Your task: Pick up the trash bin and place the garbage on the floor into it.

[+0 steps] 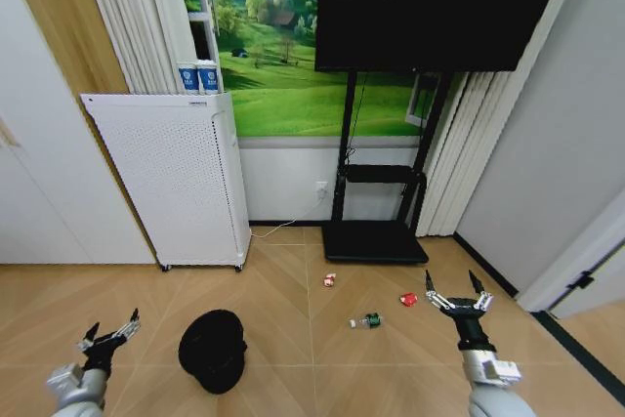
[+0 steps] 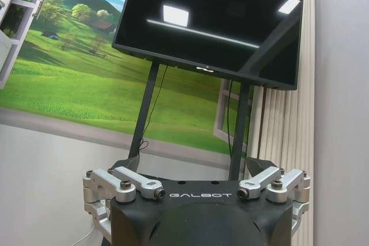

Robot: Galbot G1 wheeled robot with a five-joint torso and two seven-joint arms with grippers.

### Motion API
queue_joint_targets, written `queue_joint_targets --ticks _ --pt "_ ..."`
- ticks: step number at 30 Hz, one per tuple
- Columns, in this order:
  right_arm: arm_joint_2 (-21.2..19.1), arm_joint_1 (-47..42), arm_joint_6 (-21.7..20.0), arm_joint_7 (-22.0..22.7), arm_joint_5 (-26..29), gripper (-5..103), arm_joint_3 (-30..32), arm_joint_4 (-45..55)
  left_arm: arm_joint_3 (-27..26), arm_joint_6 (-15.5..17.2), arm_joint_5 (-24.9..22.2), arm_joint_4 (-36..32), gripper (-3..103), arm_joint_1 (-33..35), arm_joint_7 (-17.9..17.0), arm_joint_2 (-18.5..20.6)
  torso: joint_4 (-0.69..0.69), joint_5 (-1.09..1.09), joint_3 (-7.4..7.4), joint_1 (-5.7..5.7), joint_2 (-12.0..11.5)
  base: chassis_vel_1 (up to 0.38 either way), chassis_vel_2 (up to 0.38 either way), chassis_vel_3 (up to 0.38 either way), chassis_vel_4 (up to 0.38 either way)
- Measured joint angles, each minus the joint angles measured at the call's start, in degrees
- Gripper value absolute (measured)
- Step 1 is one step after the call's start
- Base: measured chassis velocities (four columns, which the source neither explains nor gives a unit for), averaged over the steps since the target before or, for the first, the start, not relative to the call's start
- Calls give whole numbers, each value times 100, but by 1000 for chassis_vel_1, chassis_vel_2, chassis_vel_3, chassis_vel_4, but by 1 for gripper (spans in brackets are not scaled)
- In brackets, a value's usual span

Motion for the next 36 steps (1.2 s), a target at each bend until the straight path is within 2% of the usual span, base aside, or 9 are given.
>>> queue_joint_targets --ticks 12,17,27,36 --pt "33 -1 60 -48 49 100 3 -10 -10 36 -67 -46 100 12 -1 11 0 0 -163 -99 -264 0 0 0 0" --pt "-67 60 125 -169 249 100 29 91 -7 39 -64 -50 100 17 -1 -14 0 0 -250 -154 -405 0 0 0 0" --pt "-119 79 114 -179 323 100 29 125 8 39 -51 -49 100 10 -1 -39 0 -1 -323 -186 -510 0 0 0 0" --pt "0 2 151 -254 319 100 -21 87 13 53 -38 -115 100 18 98 -47 0 0 -525 -288 -815 0 0 0 0"
